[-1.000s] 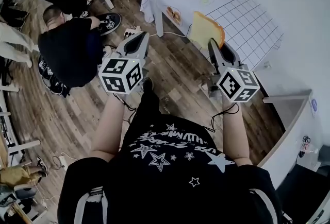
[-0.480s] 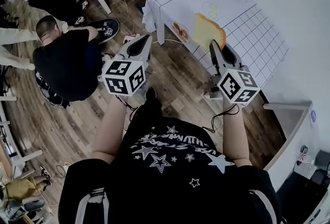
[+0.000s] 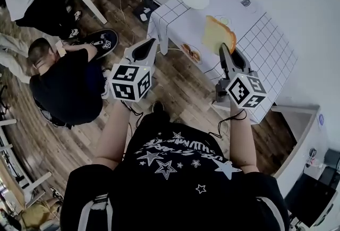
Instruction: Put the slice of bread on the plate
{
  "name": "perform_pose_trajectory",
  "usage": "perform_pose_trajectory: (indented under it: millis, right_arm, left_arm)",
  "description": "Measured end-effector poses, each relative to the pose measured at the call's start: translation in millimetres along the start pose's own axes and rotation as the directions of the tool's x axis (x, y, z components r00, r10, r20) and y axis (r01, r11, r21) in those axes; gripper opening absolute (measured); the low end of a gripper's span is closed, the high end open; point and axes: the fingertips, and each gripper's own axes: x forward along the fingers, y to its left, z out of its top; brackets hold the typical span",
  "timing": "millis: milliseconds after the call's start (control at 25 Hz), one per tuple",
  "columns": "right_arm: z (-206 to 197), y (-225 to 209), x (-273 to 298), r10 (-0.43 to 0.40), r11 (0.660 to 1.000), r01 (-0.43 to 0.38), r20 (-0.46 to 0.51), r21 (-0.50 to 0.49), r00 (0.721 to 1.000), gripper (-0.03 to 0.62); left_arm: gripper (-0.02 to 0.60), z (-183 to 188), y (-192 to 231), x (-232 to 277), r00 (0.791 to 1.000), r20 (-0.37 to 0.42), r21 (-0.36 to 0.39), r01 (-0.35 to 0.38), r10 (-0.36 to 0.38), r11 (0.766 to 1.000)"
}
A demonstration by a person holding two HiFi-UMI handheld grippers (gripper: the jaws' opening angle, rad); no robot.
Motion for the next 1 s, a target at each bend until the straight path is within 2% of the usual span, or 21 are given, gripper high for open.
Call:
perform_pose_trajectory:
  millis: [120,440,600,760,1000]
  right_arm:
    - [-3,0,23,-0.026,1.000,0.026,-0.025,-0.005,0.999,0.101]
    - [-19,10,62,-0.083,0.996,0.082,-0.081,-0.023,0.993,0.101]
    - [-35,13,70,-0.086,0.996,0.083,-0.133,-0.033,0.987,0.101]
    - [-33,4,81,-0.086,0.996,0.084,-0.138,-0.023,0.987,0.101]
    - [-37,-7,116,-0.026,0.999,0.023,-0.152,-0.025,0.988,0.101]
  left_arm:
    - [0.008,4,15,12,0.998,0.000,-0.051,0.062,-0.062,0.997]
    - [0.008,6,60,35,0.994,-0.024,-0.084,0.105,-0.107,0.991]
    - [0.008,0,72,45,0.993,-0.041,-0.092,0.105,-0.109,0.990]
    - [0.008,-4,74,53,0.992,-0.056,-0.101,0.103,-0.109,0.990]
    - [0.008,0,89,63,0.996,-0.061,-0.079,0.055,-0.060,0.995]
